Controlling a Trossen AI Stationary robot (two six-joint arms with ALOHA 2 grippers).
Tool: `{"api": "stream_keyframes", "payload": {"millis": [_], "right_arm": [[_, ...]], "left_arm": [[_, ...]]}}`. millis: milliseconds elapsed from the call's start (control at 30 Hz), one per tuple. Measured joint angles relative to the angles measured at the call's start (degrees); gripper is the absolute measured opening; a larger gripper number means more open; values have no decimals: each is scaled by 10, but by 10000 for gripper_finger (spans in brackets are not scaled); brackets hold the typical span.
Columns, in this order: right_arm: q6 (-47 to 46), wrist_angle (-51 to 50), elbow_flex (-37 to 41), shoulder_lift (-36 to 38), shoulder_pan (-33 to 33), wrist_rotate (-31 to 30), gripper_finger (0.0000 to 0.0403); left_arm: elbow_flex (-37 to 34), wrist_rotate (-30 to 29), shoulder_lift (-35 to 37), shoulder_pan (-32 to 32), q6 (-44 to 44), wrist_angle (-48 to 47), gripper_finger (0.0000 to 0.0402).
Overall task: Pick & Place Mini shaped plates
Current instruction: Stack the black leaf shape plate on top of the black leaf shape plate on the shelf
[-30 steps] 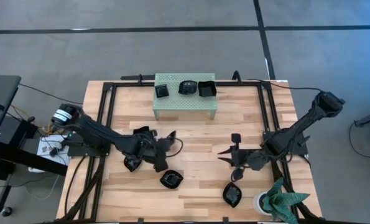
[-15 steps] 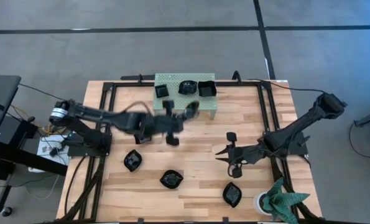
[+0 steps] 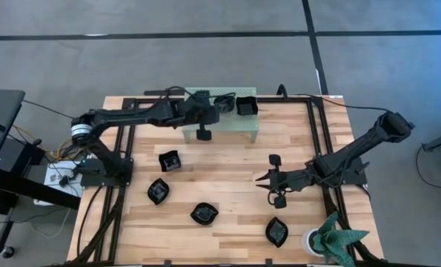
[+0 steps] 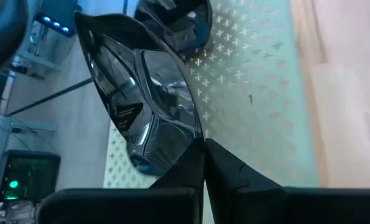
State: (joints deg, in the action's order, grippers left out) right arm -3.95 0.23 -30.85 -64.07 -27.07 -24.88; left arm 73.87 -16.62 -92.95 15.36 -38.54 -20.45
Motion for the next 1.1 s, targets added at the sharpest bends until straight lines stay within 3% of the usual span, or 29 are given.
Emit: {"api": "stream_keyframes", "payload": {"millis": [300,800,1100], "right_arm": [[0,0,0,0,0,11,69],[-1,-2,0,0,0,11,69],[-1,-2,0,0,0,11,69]], "left_arm": [[-1,-91,-51,7,8,46,7],[-1,-95,-51,7,17,50,36],[-1,-99,-51,2,19,55,95]]}}
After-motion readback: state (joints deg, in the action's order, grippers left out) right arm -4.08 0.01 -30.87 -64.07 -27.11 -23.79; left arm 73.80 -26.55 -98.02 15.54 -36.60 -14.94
